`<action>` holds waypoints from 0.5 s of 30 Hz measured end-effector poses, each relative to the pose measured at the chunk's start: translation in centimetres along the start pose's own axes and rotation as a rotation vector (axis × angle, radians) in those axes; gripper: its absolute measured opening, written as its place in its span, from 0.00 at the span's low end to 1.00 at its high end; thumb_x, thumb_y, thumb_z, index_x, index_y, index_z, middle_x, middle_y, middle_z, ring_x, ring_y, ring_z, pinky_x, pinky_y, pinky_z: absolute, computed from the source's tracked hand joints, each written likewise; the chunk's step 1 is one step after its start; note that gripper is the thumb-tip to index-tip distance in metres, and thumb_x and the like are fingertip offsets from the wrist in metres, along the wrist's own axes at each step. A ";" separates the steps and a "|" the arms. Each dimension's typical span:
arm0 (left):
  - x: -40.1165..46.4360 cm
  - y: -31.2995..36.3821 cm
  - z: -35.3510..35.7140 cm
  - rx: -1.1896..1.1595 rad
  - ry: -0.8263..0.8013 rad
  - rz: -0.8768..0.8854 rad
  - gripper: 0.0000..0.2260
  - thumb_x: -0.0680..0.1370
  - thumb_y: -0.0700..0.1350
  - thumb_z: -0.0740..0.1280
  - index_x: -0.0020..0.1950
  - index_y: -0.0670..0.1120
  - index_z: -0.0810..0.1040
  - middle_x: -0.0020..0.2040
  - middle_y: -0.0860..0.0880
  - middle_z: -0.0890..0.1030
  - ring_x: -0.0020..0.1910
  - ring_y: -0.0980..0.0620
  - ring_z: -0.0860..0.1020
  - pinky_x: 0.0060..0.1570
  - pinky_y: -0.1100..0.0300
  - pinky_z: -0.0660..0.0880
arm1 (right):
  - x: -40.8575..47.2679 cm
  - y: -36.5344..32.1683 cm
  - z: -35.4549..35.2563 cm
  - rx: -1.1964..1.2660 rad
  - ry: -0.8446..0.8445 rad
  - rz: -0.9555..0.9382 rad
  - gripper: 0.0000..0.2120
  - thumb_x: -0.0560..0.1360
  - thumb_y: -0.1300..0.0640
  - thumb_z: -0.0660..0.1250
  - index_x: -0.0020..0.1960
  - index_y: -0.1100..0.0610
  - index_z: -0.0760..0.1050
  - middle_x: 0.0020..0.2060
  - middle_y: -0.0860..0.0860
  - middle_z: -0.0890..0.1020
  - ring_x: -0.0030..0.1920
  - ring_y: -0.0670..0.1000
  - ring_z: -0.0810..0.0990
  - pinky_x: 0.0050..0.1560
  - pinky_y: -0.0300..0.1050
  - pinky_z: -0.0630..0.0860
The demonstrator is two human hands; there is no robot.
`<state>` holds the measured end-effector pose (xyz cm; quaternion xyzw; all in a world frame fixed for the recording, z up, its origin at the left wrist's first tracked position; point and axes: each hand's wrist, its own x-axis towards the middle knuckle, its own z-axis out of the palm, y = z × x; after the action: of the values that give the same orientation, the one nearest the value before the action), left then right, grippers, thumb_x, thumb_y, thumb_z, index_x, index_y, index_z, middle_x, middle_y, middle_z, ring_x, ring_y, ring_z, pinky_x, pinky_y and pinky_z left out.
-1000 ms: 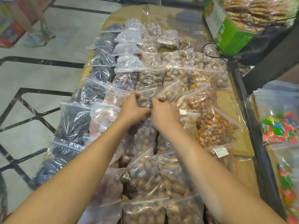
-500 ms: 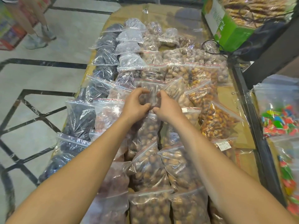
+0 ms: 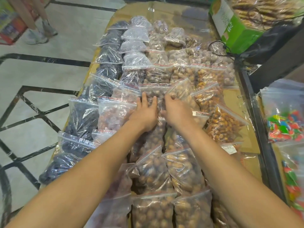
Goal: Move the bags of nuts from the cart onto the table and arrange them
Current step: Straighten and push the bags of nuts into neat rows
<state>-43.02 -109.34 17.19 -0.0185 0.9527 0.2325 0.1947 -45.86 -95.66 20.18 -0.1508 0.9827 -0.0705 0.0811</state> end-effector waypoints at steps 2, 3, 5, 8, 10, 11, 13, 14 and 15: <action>-0.7 0.5 -0.2 0.074 0.037 0.027 0.30 0.85 0.46 0.52 0.83 0.43 0.41 0.79 0.38 0.30 0.79 0.33 0.35 0.76 0.35 0.50 | -0.6 0.1 0.2 0.002 0.017 -0.117 0.23 0.77 0.53 0.74 0.68 0.56 0.71 0.59 0.59 0.76 0.56 0.64 0.80 0.48 0.52 0.75; -1.1 0.3 -0.1 0.099 0.065 0.056 0.29 0.85 0.46 0.52 0.82 0.41 0.42 0.80 0.38 0.31 0.80 0.34 0.36 0.77 0.37 0.51 | -0.9 0.2 0.4 0.009 -0.005 -0.185 0.22 0.76 0.55 0.74 0.68 0.55 0.73 0.60 0.58 0.75 0.57 0.63 0.80 0.51 0.53 0.76; -1.7 -0.4 0.5 0.146 0.046 0.102 0.29 0.85 0.49 0.50 0.82 0.38 0.43 0.81 0.38 0.35 0.81 0.38 0.39 0.79 0.42 0.49 | -1.1 0.4 1.0 0.009 -0.051 -0.239 0.17 0.77 0.56 0.72 0.65 0.54 0.76 0.62 0.55 0.74 0.57 0.62 0.81 0.55 0.55 0.79; -1.3 -1.0 0.8 0.087 -0.008 0.076 0.29 0.85 0.50 0.48 0.82 0.39 0.42 0.81 0.41 0.35 0.81 0.42 0.38 0.80 0.45 0.46 | -0.4 -0.4 0.9 0.076 -0.035 -0.143 0.12 0.76 0.54 0.72 0.59 0.51 0.80 0.59 0.53 0.79 0.58 0.58 0.81 0.54 0.52 0.80; -1.0 -0.6 0.6 -0.031 0.061 0.062 0.27 0.84 0.47 0.52 0.81 0.37 0.52 0.82 0.40 0.39 0.82 0.39 0.45 0.79 0.44 0.51 | 0.4 -1.1 0.5 0.144 0.000 -0.023 0.13 0.76 0.56 0.72 0.59 0.52 0.76 0.56 0.54 0.80 0.56 0.60 0.81 0.51 0.52 0.78; -0.9 -0.3 0.5 -0.091 0.128 0.052 0.24 0.84 0.45 0.55 0.78 0.37 0.60 0.83 0.38 0.43 0.80 0.38 0.54 0.77 0.44 0.58 | 0.7 -1.3 0.3 0.150 -0.010 0.029 0.14 0.76 0.57 0.71 0.60 0.53 0.73 0.57 0.56 0.78 0.54 0.62 0.81 0.49 0.53 0.77; -1.0 0.2 0.1 -0.156 0.251 0.007 0.18 0.81 0.42 0.60 0.70 0.37 0.67 0.82 0.37 0.51 0.67 0.39 0.74 0.63 0.46 0.74 | 1.0 -1.5 0.4 0.149 -0.064 0.090 0.17 0.77 0.56 0.69 0.63 0.54 0.68 0.57 0.60 0.76 0.53 0.64 0.79 0.46 0.52 0.74; -1.0 0.3 0.0 -0.185 0.279 -0.007 0.18 0.80 0.42 0.61 0.70 0.38 0.68 0.81 0.37 0.56 0.62 0.41 0.77 0.59 0.47 0.76 | 1.1 -1.6 0.6 0.156 -0.080 0.100 0.17 0.78 0.55 0.69 0.64 0.54 0.67 0.57 0.60 0.78 0.54 0.64 0.80 0.46 0.52 0.73; -1.1 0.2 -0.1 -0.212 0.293 0.009 0.19 0.80 0.41 0.61 0.71 0.40 0.69 0.80 0.38 0.60 0.63 0.41 0.76 0.60 0.47 0.76 | 1.0 -1.7 0.9 0.176 -0.081 0.108 0.17 0.78 0.54 0.68 0.64 0.55 0.67 0.56 0.60 0.80 0.55 0.64 0.80 0.46 0.52 0.72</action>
<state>-42.11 -109.23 17.77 -0.0686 0.9411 0.3273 0.0497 -46.18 -97.66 19.45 -0.0928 0.9754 -0.1458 0.1371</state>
